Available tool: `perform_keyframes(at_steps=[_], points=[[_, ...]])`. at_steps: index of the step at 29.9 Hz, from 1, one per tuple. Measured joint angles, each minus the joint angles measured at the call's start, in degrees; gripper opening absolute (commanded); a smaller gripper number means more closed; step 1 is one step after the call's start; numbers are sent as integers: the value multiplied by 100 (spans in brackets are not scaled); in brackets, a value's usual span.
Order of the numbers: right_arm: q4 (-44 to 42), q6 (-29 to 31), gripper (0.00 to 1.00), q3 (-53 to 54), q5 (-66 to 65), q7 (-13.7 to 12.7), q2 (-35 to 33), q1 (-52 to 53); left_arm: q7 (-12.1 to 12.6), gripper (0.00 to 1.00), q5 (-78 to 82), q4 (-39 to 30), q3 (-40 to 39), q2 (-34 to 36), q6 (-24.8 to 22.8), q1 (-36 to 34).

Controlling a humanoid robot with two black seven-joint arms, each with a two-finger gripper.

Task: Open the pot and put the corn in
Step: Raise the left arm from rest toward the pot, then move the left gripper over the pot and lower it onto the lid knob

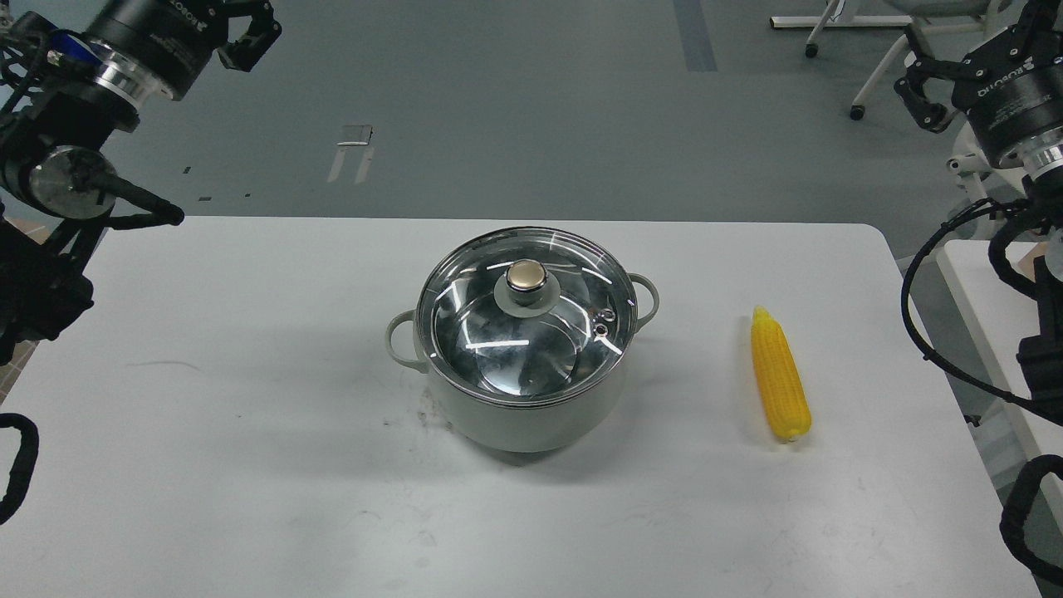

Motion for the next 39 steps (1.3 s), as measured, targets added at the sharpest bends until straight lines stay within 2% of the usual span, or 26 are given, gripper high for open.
perform_keyframes(at_steps=[5,8,13,19,23,28,30,39], points=[[1,9,100,6,0,1,-13,-88,-32,93,2164,-1204,4,273,78,211],[1,10,100,17,0,1,-13,-105,-207,92,3819,-1864,2,291,112,323],[2,10,100,35,0,1,-27,-110,-299,91,6032,-2555,114,54,267,381],[2,32,100,57,0,1,-83,-116,-360,89,7727,-2787,756,-262,528,337],[2,35,100,70,0,1,-149,-118,-450,84,8460,-2801,1418,-261,1026,336],[2,39,100,81,4,1,-190,-118,-582,84,9169,-2770,2115,-278,1586,346],[-1,60,100,82,4,1,-190,-118,-589,78,9296,-2768,2218,-297,1642,378],[-8,96,100,82,8,1,-189,-144,-580,77,9383,-2744,2496,-451,1708,538]])
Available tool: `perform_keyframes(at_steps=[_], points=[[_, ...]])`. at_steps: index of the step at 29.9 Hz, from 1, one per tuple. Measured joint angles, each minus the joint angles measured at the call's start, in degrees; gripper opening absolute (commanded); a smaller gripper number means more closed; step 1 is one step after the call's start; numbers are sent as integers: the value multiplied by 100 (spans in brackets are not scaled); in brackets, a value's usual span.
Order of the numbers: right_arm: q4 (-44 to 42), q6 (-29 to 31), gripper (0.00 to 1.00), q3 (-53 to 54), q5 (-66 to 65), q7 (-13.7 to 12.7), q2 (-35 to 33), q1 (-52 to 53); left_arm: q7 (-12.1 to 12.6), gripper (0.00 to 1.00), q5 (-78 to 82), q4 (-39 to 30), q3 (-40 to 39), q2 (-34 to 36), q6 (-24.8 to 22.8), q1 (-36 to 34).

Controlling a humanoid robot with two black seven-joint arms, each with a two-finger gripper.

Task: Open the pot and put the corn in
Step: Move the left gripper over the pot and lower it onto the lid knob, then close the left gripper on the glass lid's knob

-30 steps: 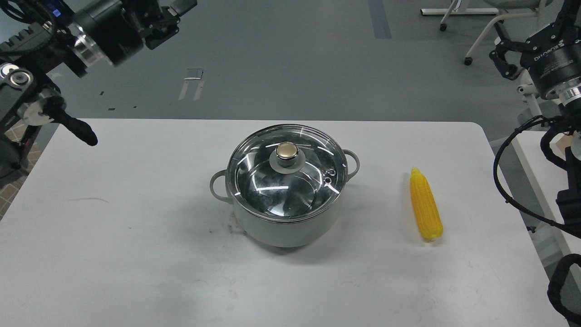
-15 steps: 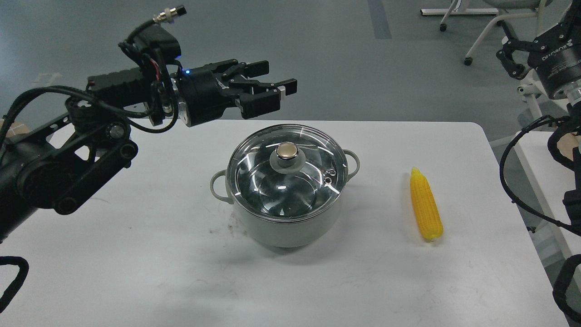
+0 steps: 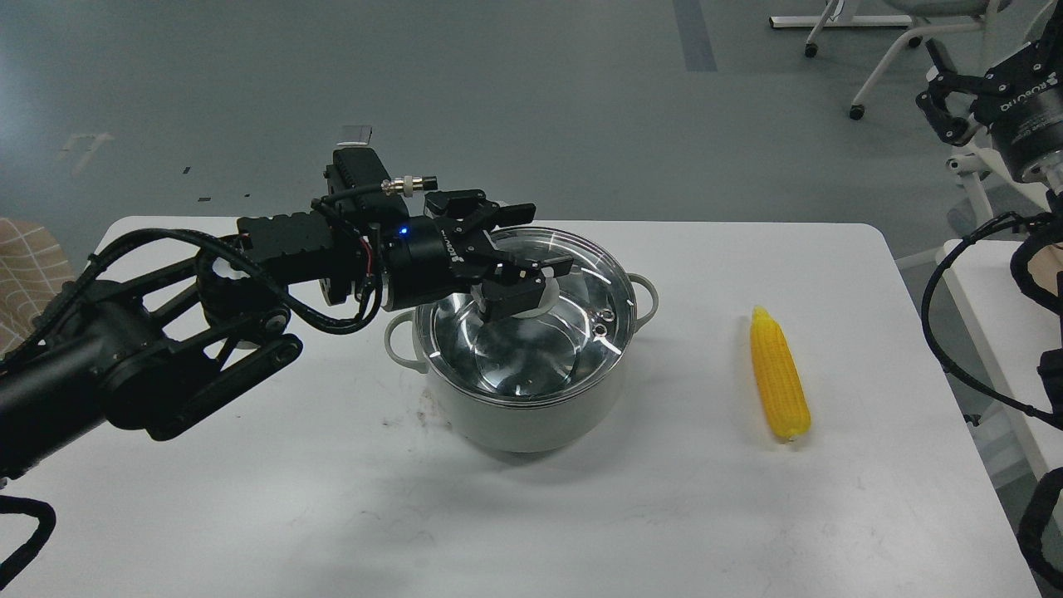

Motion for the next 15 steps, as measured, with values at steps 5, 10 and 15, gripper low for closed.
perform_keyframes(at_steps=[5,10,15], points=[[0,1,100,0,0,0,2,-3,6,77,176,57,61,-25,194,228],[0,7,100,0,1,0,5,-10,7,77,290,325,66,-118,324,304],[0,10,100,0,1,1,18,-11,7,76,283,405,33,-123,383,305]])
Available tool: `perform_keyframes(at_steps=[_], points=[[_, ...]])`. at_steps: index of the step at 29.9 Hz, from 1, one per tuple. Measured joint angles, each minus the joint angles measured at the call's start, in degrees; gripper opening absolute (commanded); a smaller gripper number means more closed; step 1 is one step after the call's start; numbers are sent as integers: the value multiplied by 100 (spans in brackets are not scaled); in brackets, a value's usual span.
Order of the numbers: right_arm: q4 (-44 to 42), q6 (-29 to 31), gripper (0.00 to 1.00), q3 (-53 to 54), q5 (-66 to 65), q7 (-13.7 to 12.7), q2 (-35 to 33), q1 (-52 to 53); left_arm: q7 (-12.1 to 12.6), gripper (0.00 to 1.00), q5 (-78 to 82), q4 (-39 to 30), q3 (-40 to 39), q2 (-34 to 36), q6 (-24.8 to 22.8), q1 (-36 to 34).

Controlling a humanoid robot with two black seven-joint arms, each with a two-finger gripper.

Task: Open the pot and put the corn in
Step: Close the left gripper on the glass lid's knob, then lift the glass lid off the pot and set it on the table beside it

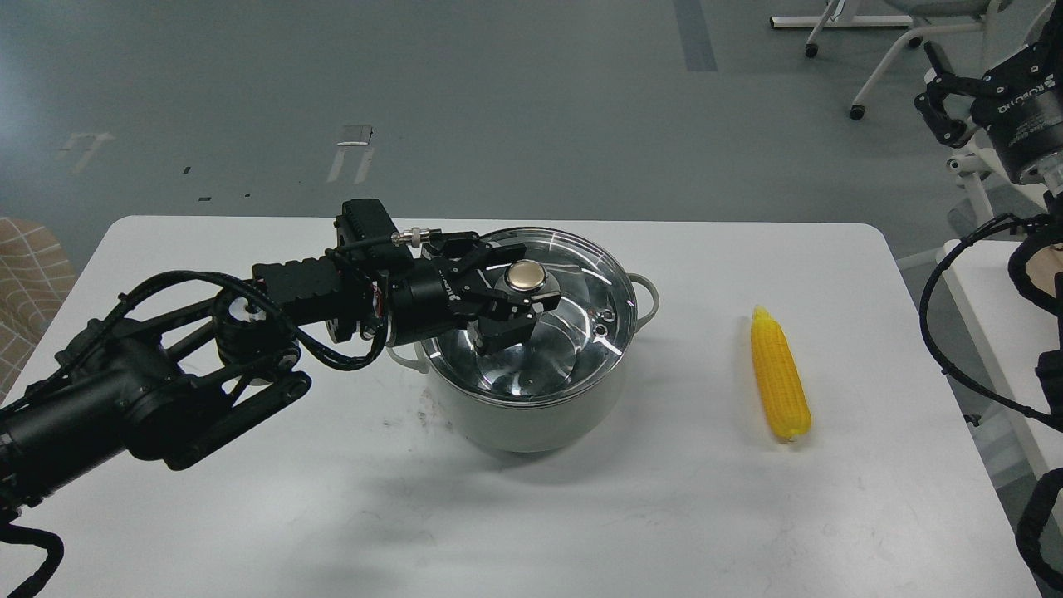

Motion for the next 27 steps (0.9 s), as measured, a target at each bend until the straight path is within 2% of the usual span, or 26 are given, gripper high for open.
perform_keyframes(at_steps=[2,4,7,12,19,24,27], points=[[0,0,100,0,0,0,1,0,-5,63,-4,5,-4,2,3,0],[0,0,100,0,0,0,3,0,-10,44,-8,8,-5,4,5,0],[0,0,100,0,0,0,9,0,-15,35,-8,11,-5,11,5,21],[0,1,100,0,0,0,10,0,-26,26,-8,11,-5,21,5,31],[-2,1,100,0,0,0,10,0,-65,26,-21,-105,-92,106,5,-5],[-9,1,100,-1,0,0,-1,1,-99,26,-154,-592,-428,477,-68,-152],[-9,1,100,0,0,0,-10,-31,-101,26,-424,-833,-575,1000,-101,-196]])
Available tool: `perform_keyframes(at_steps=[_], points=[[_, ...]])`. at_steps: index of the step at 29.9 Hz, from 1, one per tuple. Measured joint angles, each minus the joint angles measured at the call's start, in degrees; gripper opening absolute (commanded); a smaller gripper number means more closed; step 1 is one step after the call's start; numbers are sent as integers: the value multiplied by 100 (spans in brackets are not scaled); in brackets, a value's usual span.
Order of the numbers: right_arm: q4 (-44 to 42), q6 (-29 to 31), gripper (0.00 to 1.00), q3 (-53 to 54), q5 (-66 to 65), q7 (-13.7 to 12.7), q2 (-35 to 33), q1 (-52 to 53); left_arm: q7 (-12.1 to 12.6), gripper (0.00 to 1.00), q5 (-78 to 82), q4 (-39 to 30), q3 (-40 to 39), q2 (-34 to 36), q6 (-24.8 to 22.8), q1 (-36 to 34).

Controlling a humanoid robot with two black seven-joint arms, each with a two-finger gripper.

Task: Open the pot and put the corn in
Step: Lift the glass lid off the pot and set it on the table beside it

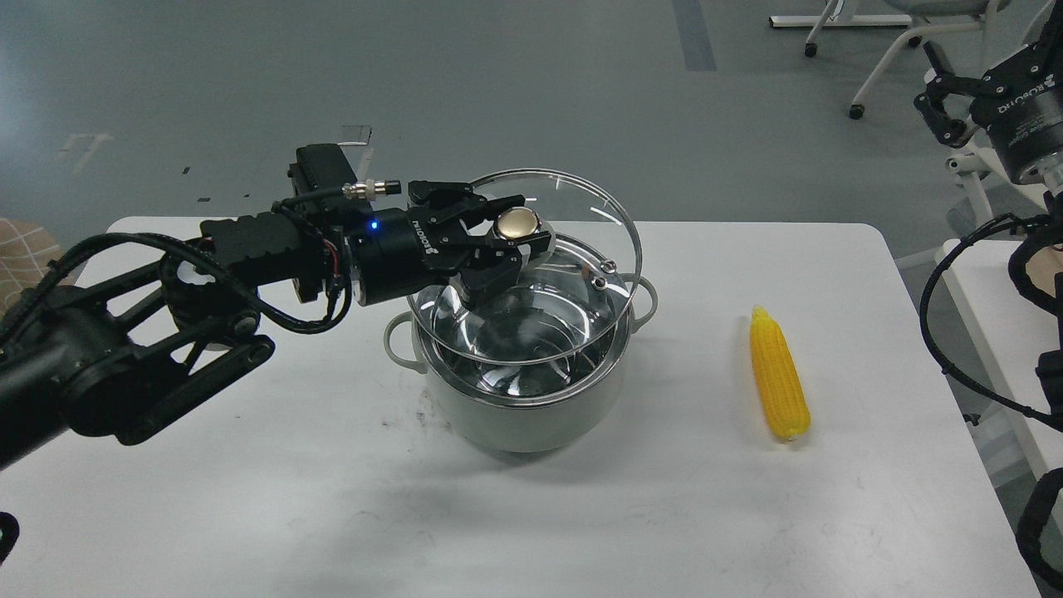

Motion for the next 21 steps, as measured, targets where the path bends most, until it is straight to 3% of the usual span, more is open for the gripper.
perform_keyframes(at_steps=[5,11,15,21], points=[[4,0,100,8,0,0,-6,-64,-180,26,-255,-16,1,1036,143,139],[10,-3,100,8,0,7,7,-125,-325,26,-699,655,66,1815,636,778],[17,-3,100,8,0,8,26,-134,-409,26,-792,1256,85,1975,1203,1434],[29,-3,100,8,0,8,43,-135,-416,26,-1349,2348,92,1857,1581,2007]])
